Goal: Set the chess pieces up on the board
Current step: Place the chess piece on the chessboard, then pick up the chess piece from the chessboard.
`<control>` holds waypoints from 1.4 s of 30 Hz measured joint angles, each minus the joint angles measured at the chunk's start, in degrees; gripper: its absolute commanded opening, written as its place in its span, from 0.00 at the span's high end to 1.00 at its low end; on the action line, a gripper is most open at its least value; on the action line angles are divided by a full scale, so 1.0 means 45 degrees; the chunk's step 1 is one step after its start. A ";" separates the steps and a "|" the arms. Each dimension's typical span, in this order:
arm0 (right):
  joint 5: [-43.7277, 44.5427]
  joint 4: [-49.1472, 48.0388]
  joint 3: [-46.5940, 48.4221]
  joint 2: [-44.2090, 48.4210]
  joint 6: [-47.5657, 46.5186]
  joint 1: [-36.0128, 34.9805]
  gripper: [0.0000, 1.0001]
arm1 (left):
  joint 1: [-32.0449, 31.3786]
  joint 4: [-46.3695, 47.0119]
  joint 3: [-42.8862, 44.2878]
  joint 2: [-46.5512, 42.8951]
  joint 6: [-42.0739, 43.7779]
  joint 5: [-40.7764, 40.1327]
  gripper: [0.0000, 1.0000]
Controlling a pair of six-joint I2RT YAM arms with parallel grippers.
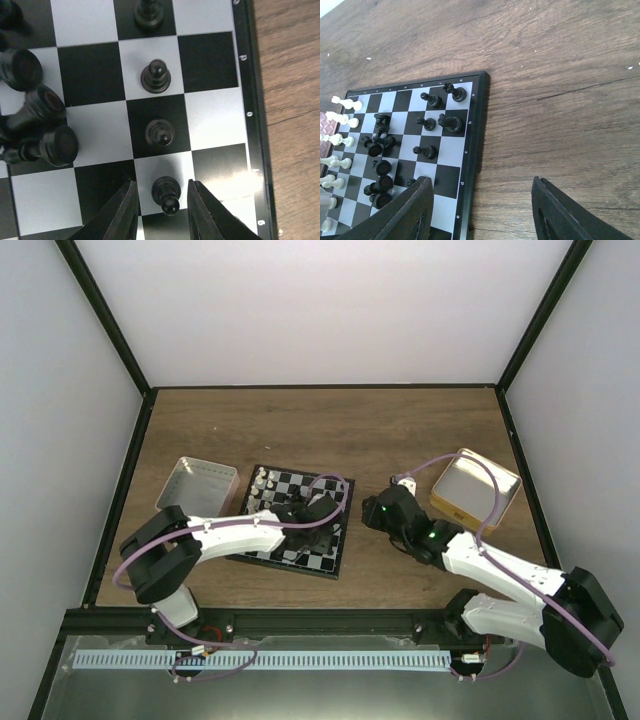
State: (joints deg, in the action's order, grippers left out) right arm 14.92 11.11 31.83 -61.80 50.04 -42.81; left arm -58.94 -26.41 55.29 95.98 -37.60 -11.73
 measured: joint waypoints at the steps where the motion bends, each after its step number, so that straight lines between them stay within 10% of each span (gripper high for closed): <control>1: 0.0000 0.0005 0.0000 0.0049 0.0000 0.0000 0.45 | 0.0000 -0.0107 0.0044 -0.0083 -0.0053 0.0000 0.66; 18: -0.1360 0.0214 -0.0010 0.0874 0.0855 0.0010 0.45 | 0.2846 -0.0340 0.0515 -0.2084 -0.0131 -0.0806 0.55; 25: -0.1588 -0.0015 -0.0015 0.0763 0.1088 0.0010 0.45 | 0.3847 -0.0126 0.1515 -0.0937 0.0665 -0.0335 0.73; 42: -0.1744 -0.0699 -0.0024 -0.0801 0.0826 0.0019 0.44 | 0.3963 -0.0695 0.3138 0.2050 0.1481 0.0117 0.74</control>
State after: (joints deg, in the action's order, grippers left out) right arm 7.07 7.97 31.73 -65.41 53.76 -42.72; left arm -41.10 -29.54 69.41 105.21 -30.94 -11.20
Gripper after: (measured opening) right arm 0.561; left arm 0.274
